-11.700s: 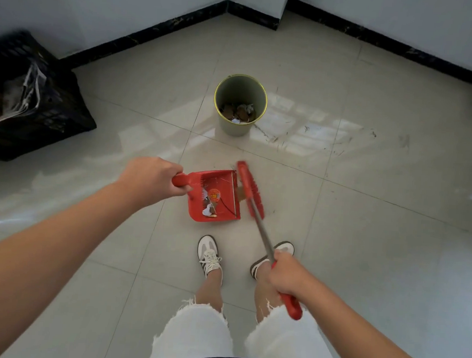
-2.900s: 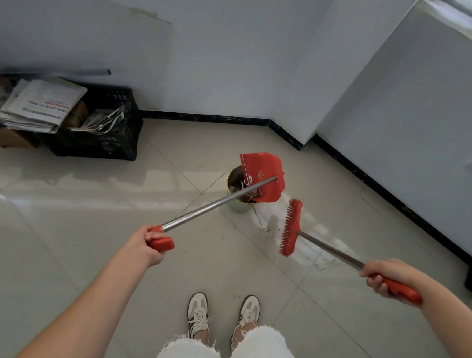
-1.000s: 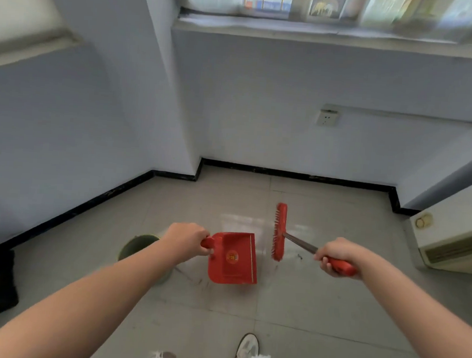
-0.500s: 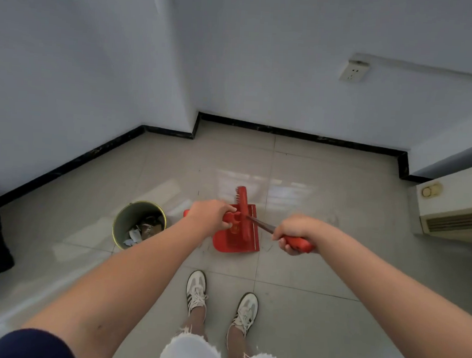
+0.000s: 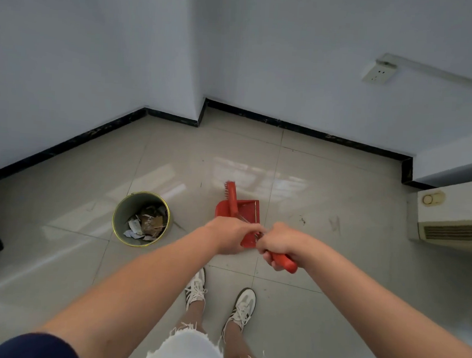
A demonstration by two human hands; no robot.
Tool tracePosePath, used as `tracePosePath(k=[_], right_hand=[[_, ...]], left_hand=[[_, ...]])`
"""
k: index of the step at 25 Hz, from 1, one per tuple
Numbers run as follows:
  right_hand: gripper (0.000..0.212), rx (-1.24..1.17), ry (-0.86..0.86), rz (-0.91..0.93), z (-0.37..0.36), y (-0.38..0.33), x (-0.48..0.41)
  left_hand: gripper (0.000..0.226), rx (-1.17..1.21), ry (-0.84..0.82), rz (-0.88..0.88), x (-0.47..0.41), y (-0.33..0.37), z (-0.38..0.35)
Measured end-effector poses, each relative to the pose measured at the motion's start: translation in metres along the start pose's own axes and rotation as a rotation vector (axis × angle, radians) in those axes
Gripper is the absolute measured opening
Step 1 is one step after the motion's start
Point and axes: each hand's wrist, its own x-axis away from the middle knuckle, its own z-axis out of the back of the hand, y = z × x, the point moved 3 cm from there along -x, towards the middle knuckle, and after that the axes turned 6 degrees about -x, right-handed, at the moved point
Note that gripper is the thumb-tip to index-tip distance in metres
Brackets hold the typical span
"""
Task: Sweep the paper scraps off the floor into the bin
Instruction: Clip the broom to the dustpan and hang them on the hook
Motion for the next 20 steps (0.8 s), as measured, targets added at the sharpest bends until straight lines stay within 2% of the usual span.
tracePosePath(k=[3,15,20], right_hand=[[0.018,0.06,0.008,-0.012,0.0,-0.005,0.007],[0.021,0.059,0.009,-0.046,-0.017,-0.025,0.006],[0.017,-0.007,0.016,-0.085,-0.025,-0.022,0.003]], left_hand=[[0.04,0.016,0.061,-0.005,0.002,0.005,-0.002],[0.048,0.008,0.194,-0.02,-0.004,-0.002,-0.02],[0.042,0.008,0.204,0.017,0.005,-0.005,-0.017]])
